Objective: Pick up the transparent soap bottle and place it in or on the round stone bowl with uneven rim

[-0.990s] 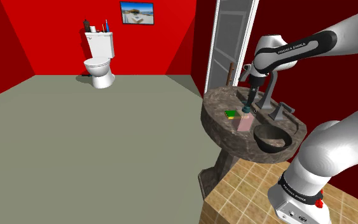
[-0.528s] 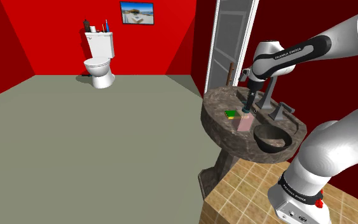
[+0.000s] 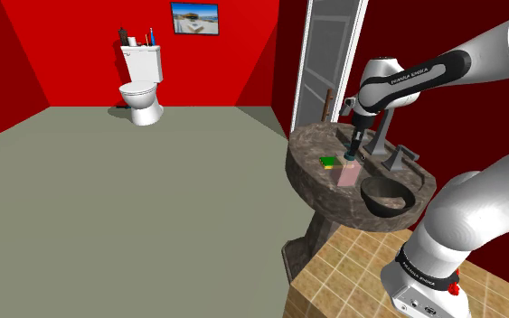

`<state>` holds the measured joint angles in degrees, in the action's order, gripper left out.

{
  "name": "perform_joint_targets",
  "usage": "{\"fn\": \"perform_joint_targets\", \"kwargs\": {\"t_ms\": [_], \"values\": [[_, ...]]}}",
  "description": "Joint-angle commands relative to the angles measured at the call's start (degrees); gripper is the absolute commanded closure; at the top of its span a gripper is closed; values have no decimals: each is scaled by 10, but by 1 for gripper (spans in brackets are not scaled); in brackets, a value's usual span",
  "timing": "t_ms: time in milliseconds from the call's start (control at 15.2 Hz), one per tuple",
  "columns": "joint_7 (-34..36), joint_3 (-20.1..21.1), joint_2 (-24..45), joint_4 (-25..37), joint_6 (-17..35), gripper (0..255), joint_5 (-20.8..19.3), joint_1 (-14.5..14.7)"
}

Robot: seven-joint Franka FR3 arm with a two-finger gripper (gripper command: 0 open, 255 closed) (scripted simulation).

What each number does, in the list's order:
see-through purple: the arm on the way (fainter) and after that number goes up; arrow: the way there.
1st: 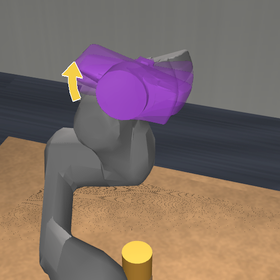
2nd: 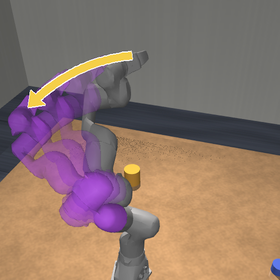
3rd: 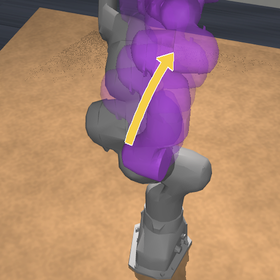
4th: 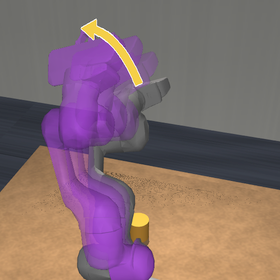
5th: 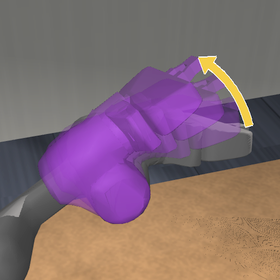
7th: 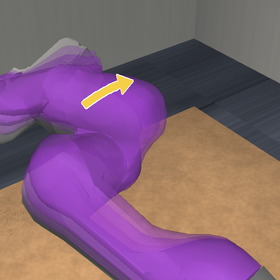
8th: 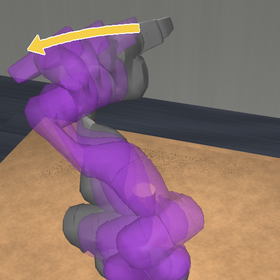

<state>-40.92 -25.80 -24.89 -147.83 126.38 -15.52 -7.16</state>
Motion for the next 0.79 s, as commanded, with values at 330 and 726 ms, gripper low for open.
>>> {"fn": "perform_joint_targets", "kwargs": {"t_ms": [330,726], "values": [[0,0,0,0,0,255,0,0],[0,11,-24,30,-53,255,3,0]]}}
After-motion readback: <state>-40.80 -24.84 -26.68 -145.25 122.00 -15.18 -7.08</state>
